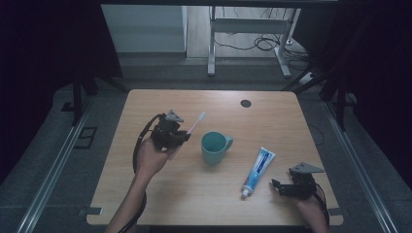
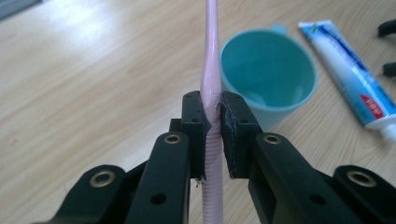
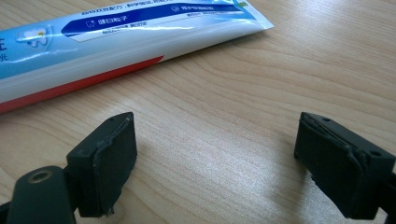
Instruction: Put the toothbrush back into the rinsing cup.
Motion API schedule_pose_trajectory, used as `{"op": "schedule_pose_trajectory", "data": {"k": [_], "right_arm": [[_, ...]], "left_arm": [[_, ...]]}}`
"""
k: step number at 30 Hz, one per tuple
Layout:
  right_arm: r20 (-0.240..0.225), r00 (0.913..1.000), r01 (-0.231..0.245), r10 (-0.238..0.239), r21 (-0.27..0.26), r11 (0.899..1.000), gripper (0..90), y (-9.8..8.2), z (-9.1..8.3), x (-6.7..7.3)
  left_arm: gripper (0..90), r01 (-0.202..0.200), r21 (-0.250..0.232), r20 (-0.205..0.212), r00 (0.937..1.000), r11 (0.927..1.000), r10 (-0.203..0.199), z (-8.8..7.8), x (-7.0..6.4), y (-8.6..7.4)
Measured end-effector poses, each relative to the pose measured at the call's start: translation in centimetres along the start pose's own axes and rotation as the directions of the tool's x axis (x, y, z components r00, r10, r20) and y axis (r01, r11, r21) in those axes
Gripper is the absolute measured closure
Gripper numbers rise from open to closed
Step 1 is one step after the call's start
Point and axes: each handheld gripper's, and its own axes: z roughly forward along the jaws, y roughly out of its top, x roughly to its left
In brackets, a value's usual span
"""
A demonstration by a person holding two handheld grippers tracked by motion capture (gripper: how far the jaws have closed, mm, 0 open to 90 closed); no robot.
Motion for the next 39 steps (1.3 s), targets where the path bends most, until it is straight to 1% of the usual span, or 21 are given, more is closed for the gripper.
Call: {"op": "schedule_pose_trajectory", "data": {"k": [3,4,6,12,14,15,17,20,25,32,39], "right_arm": [[0.000,1.0000,0.002,-0.002,-0.001,1.000,12.8,0.0,0.0,0.0],[-0.001,1.0000,0.002,-0.002,-0.002,1.000,12.8,0.0,0.0,0.0],[0.000,1.0000,0.002,-0.002,-0.002,1.000,12.8,0.0,0.0,0.0],[-0.001,1.0000,0.002,-0.002,-0.002,1.000,12.8,0.0,0.0,0.0],[0.000,1.0000,0.003,-0.003,-0.002,1.000,12.8,0.0,0.0,0.0],[0.000,1.0000,0.003,-0.003,-0.002,1.000,12.8,0.0,0.0,0.0],[0.000,1.0000,0.003,-0.003,-0.002,1.000,12.8,0.0,0.0,0.0],[0.000,1.0000,0.003,-0.003,-0.002,1.000,12.8,0.0,0.0,0.0],[0.000,1.0000,0.003,-0.003,-0.002,1.000,12.8,0.0,0.0,0.0],[-0.001,1.0000,0.002,-0.002,-0.002,1.000,12.8,0.0,0.0,0.0],[-0.002,1.0000,0.003,-0.003,-0.001,1.000,12.8,0.0,0.0,0.0]], "left_arm": [[80.4,-0.013,-0.031,0.008,0.9999,0.9994,0.013,-0.1,-0.4,0.7],[80.5,-0.011,-0.041,0.012,0.9999,0.9991,0.012,-0.2,-0.5,0.9],[80.5,-0.023,-0.059,0.019,0.9995,0.9980,0.025,-0.1,-0.8,1.3],[82.8,-0.040,-0.105,0.043,0.9981,0.9937,0.045,0.1,-1.5,2.7],[83.6,-0.047,-0.111,0.044,0.9977,0.9927,0.052,0.3,-1.7,3.1],[83.8,-0.041,-0.113,0.051,0.9976,0.9927,0.047,0.4,-1.8,3.2],[84.2,-0.042,-0.105,0.065,0.9967,0.9936,0.049,0.8,-1.9,3.4],[84.4,-0.049,-0.091,0.060,0.9967,0.9947,0.054,1.3,-2.3,3.5],[84.4,-0.033,-0.108,0.079,0.9960,0.9936,0.041,1.7,-2.2,3.7],[84.4,-0.037,-0.123,0.075,0.9961,0.9917,0.046,2.5,-2.5,4.9],[84.4,-0.037,-0.133,0.078,0.9958,0.9904,0.048,4.0,-2.8,5.9]]}}
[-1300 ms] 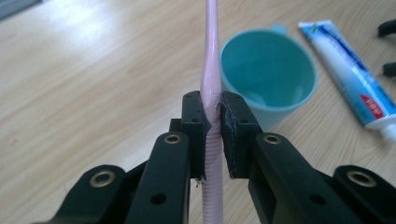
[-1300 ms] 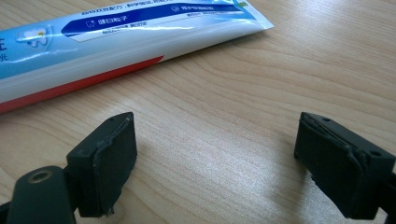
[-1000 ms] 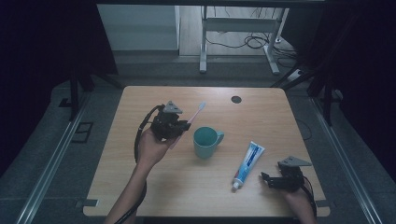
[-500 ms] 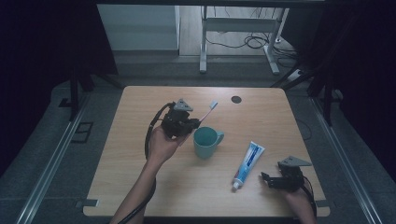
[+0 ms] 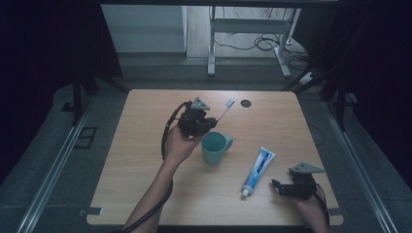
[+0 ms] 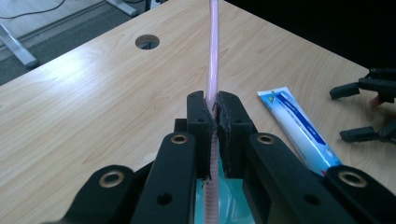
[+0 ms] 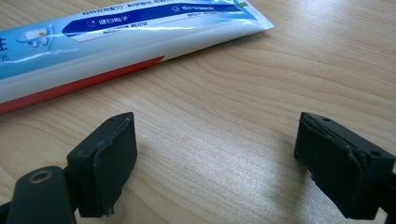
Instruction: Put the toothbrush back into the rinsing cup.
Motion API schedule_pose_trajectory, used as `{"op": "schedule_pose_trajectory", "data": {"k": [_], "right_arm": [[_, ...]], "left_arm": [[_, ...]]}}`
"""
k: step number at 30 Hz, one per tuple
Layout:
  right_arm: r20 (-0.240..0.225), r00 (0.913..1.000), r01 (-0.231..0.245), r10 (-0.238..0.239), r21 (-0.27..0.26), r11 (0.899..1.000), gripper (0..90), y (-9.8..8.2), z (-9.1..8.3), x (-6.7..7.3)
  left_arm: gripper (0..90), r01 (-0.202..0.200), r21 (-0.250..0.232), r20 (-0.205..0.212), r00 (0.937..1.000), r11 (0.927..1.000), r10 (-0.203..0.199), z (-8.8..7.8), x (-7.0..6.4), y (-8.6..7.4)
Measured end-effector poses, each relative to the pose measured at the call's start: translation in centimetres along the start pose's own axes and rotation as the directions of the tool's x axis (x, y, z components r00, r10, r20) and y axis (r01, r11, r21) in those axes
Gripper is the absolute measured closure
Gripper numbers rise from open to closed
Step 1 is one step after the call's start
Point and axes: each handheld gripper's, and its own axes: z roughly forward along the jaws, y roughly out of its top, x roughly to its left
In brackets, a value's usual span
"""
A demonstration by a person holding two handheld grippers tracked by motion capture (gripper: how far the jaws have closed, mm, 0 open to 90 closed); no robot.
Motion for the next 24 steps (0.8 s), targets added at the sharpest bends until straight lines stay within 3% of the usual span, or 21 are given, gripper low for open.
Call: {"op": "schedule_pose_trajectory", "data": {"k": [13,24], "right_arm": [[-0.004,1.0000,0.003,-0.003,0.000,1.000,12.9,0.0,0.0,0.0],[-0.006,1.0000,0.005,-0.005,0.000,1.000,12.8,0.0,0.0,0.0]], "left_arm": [[84.4,0.004,-0.041,-0.007,1.0000,0.9991,-0.005,3.1,-0.4,1.1],[84.3,0.025,-0.054,-0.016,0.9995,0.9982,-0.026,5.1,0.0,-0.6]]}}
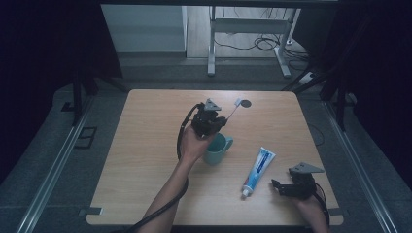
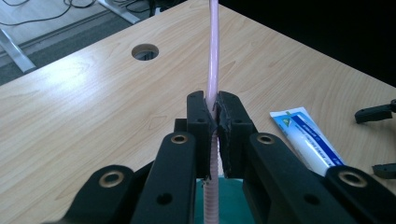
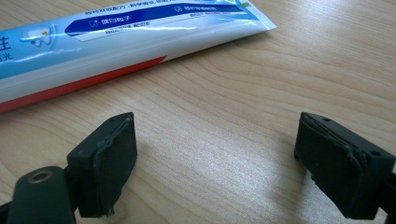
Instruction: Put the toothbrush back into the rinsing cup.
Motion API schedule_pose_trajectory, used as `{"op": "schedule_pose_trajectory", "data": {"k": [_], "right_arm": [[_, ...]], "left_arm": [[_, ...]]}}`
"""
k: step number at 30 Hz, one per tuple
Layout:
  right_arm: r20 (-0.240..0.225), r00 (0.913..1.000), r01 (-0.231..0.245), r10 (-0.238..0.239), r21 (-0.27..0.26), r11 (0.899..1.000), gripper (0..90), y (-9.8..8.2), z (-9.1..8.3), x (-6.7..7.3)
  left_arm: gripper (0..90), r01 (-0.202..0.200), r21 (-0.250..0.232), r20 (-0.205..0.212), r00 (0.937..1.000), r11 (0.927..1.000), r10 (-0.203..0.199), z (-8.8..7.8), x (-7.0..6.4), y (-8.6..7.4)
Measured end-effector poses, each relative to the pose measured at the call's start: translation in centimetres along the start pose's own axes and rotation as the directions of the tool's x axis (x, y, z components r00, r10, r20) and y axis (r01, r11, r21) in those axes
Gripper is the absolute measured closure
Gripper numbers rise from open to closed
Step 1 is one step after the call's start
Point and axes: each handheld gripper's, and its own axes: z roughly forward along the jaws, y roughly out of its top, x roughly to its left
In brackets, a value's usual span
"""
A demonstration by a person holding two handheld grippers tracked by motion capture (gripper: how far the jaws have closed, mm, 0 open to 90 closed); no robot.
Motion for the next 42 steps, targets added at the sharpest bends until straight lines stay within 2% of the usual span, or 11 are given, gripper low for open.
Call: {"op": "schedule_pose_trajectory", "data": {"k": [14,26,32,42], "right_arm": [[-0.001,1.0000,0.001,-0.001,0.000,1.000,12.8,0.0,0.0,0.0],[0.000,1.0000,0.000,0.000,0.000,1.000,12.9,0.0,0.0,0.0],[0.000,1.0000,-0.001,0.001,0.001,1.000,12.9,0.0,0.0,0.0],[0.000,1.0000,-0.002,0.002,0.002,1.000,12.8,0.0,0.0,0.0]], "left_arm": [[84.2,-0.009,-0.012,-0.001,1.0000,0.9999,0.009,0.5,-0.3,-1.8],[83.8,0.014,0.012,-0.007,0.9999,0.9998,-0.014,0.9,0.1,-3.8],[83.5,0.033,0.008,0.005,0.9994,0.9994,-0.033,0.9,0.3,-4.3],[83.1,0.026,0.042,0.008,0.9996,0.9988,-0.027,0.7,0.3,-4.9]]}}
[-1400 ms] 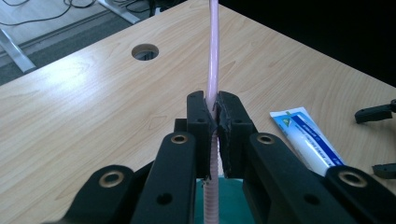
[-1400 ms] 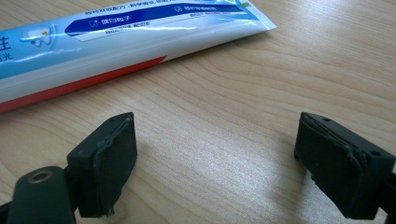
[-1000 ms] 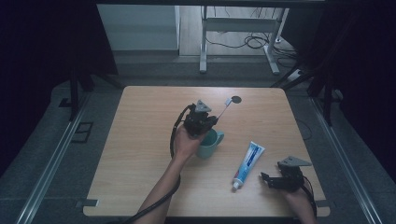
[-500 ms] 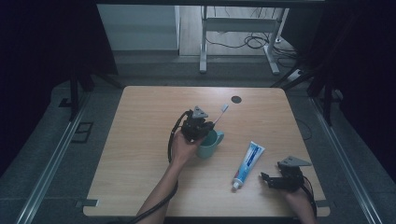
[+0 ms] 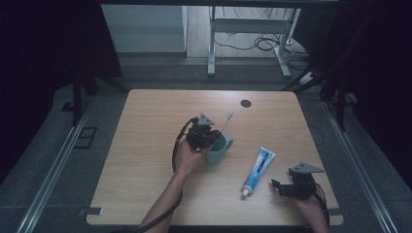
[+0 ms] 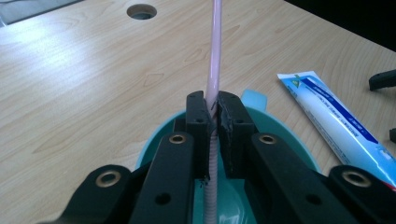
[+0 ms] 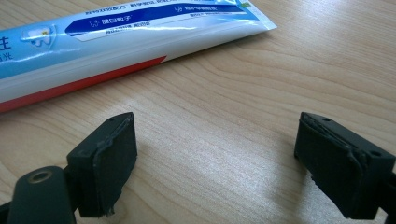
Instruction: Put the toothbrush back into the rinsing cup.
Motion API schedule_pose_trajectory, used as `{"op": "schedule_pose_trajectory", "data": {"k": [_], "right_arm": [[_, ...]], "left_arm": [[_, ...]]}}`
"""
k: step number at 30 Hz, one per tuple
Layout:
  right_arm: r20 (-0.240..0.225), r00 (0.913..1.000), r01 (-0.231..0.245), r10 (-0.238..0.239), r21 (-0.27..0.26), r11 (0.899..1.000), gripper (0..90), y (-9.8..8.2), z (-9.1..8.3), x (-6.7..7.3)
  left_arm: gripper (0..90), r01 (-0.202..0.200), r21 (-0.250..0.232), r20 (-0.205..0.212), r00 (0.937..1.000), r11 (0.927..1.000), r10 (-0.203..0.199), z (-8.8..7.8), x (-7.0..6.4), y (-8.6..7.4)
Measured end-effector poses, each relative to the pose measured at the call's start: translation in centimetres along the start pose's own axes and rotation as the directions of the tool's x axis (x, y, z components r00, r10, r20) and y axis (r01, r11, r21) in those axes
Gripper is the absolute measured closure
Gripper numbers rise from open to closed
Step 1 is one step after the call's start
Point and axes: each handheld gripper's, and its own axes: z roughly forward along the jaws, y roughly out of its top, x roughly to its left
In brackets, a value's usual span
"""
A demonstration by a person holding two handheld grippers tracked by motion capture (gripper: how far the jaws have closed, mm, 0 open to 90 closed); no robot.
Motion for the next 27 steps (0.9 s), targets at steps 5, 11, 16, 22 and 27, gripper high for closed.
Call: {"op": "schedule_pose_trajectory", "data": {"k": [5,11,16,22,27], "right_arm": [[0.000,1.0000,0.000,0.000,0.000,1.000,12.8,0.00,0.00,0.00],[0.000,1.0000,0.002,-0.002,-0.001,1.000,12.8,0.02,0.02,-0.01],[-0.003,1.0000,0.007,-0.007,-0.001,1.000,12.8,0.10,0.12,-0.03],[-0.003,1.0000,0.006,-0.006,-0.001,1.000,12.8,0.10,0.13,-0.03],[-0.003,1.0000,0.006,-0.006,-0.001,1.000,12.8,0.10,0.13,-0.03]], "left_arm": [[83.0,-0.006,0.035,-0.001,1.0000,0.9994,0.006,0.06,-0.13,-0.32],[82.8,-0.013,0.073,-0.003,0.9999,0.9973,0.013,0.24,-0.15,-0.71],[82.7,0.001,0.085,0.003,1.0000,0.9964,-0.001,0.11,-0.17,-0.72],[80.4,-0.009,0.112,0.000,1.0000,0.9936,0.009,0.09,-0.33,-0.57],[76.1,-0.003,0.106,0.000,1.0000,0.9943,0.003,-0.14,-0.31,-0.50]]}}
